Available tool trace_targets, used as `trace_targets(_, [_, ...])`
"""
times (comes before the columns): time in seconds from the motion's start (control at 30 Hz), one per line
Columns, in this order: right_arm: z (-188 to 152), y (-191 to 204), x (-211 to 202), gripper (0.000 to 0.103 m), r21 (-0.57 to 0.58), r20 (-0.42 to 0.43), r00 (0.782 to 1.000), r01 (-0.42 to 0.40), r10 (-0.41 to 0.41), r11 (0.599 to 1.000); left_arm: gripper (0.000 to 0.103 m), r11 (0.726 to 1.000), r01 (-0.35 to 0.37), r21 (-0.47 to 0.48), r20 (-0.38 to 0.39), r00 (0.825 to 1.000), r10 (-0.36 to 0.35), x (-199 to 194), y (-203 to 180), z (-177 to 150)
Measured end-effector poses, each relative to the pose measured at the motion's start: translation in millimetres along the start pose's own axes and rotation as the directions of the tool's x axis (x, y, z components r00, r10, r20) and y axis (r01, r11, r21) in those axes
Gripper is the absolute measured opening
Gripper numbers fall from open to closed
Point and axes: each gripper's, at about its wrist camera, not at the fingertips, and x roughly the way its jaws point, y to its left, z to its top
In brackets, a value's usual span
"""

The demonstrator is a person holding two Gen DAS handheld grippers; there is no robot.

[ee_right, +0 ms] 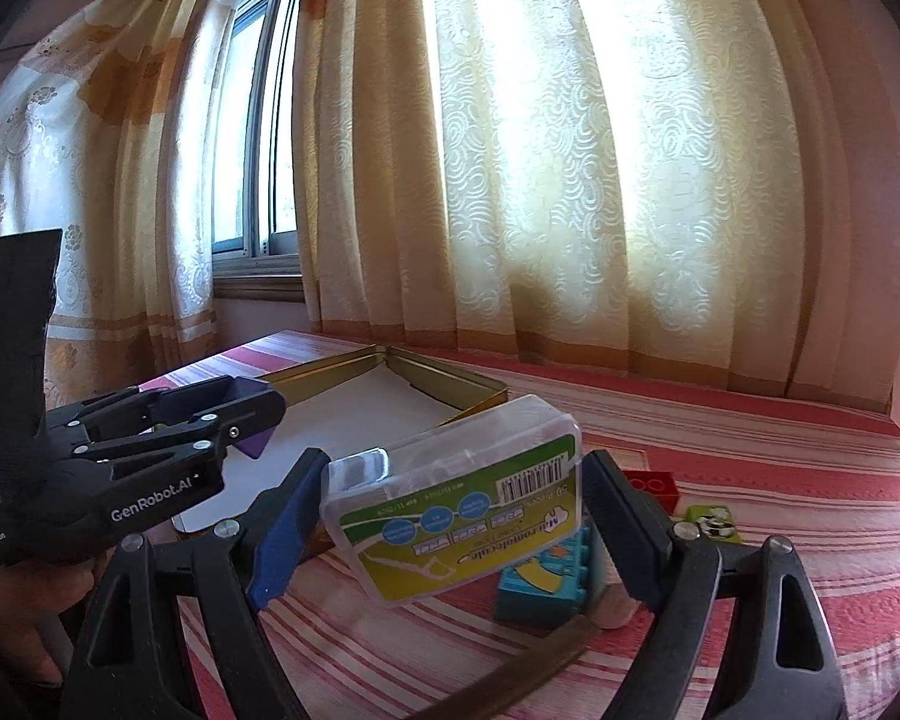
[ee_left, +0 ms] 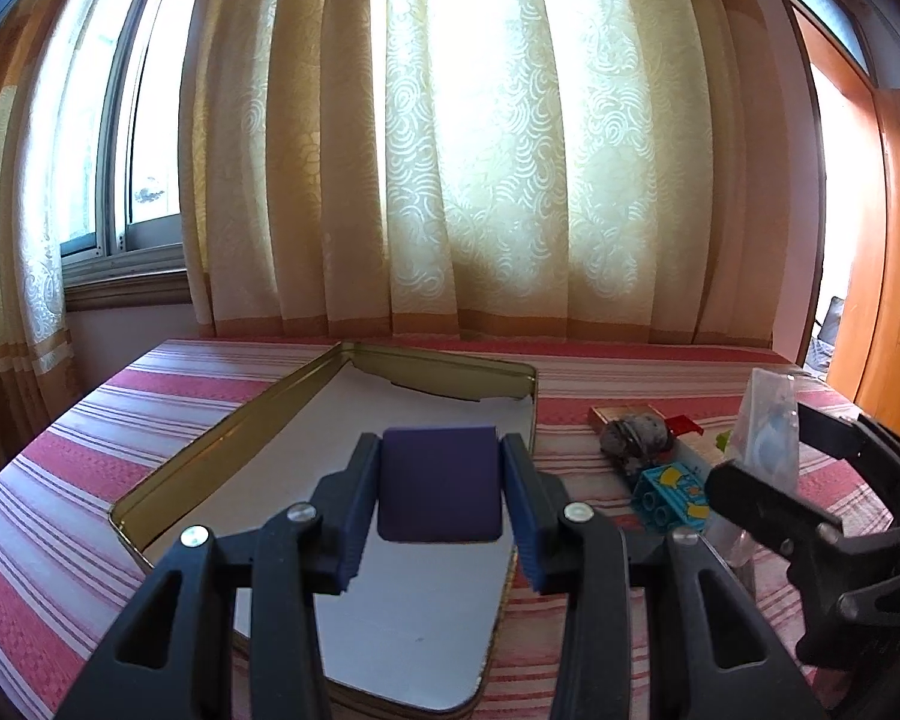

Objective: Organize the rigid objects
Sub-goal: 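Carry the purple cube and clear box over the gold tin tray with both tools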

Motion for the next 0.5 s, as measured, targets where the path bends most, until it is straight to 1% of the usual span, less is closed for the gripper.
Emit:
trace_targets(0.27, [2, 14, 17, 0.086, -0.018, -0.027, 0.999, -0.025, 0.024, 1.000, 0.040, 1.000, 0.008, -0.016, -0.020, 1.000, -0.009, 6, 10, 1])
trace_targets(0.5, [4, 19, 28, 0.086, -0.018, -0.061, 0.997, -0.046, 0.045, 0.999, 0.040, 1.000, -0.001, -0.017, -0.034, 0.999, 0.001, 10, 17, 2])
